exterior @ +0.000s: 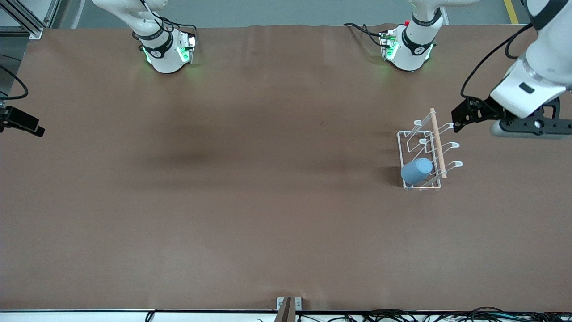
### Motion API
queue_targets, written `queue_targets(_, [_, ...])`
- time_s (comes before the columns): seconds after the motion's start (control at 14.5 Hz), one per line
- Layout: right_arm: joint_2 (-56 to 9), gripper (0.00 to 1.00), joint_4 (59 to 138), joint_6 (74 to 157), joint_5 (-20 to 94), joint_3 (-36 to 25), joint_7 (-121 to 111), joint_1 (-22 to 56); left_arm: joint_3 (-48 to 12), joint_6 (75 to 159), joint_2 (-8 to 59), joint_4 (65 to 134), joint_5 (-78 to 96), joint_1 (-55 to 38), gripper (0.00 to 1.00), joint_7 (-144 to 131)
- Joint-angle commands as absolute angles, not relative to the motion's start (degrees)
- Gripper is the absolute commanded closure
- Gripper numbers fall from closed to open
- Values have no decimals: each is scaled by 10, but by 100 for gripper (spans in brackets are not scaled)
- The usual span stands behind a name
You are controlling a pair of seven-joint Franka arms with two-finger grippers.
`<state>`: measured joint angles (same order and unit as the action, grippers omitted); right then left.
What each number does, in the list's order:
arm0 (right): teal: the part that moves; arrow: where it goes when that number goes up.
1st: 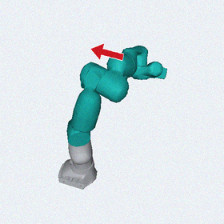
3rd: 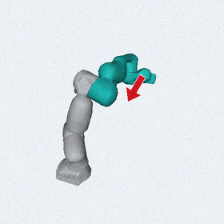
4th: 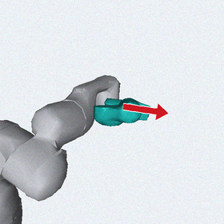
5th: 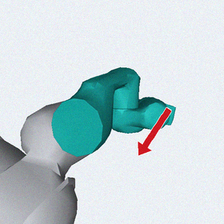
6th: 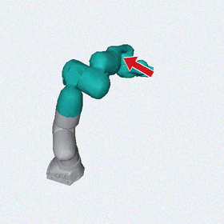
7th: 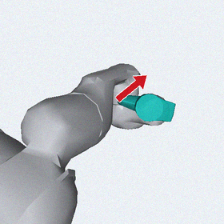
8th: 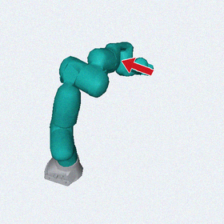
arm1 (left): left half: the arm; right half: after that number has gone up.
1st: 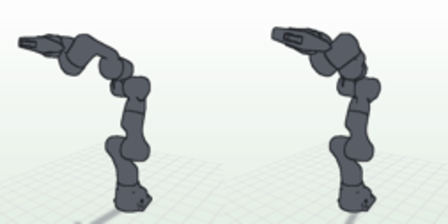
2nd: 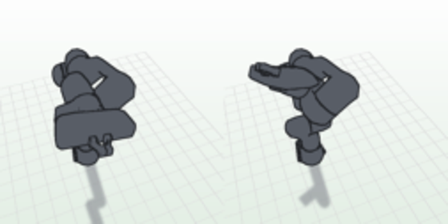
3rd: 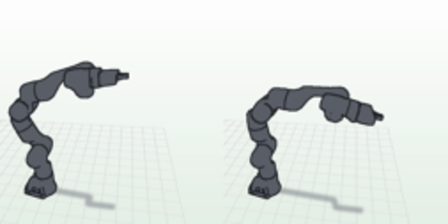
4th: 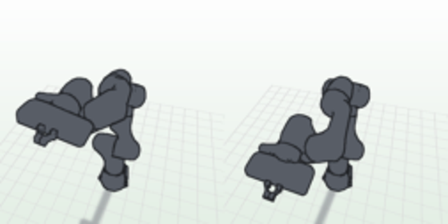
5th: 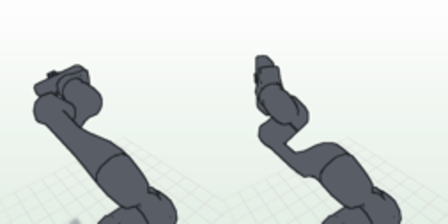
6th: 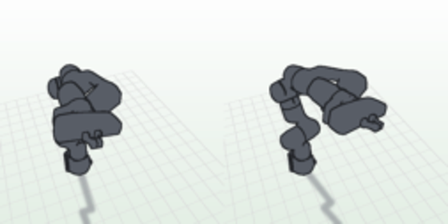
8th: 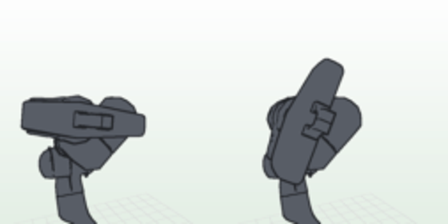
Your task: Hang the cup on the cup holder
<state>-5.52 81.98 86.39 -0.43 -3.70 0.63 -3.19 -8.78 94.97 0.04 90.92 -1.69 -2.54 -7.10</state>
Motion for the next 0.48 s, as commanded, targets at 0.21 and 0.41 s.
queue_targets(0.21, [-54, 0, 819, 860, -9, -30, 1, -40, -52, 963, -42, 938, 0, -45, 0, -69])
queue_targets(0.41, [-54, 0, 819, 860, -9, -30, 1, -40, -39, 942, -40, 930, -1, -48, 0, -80])
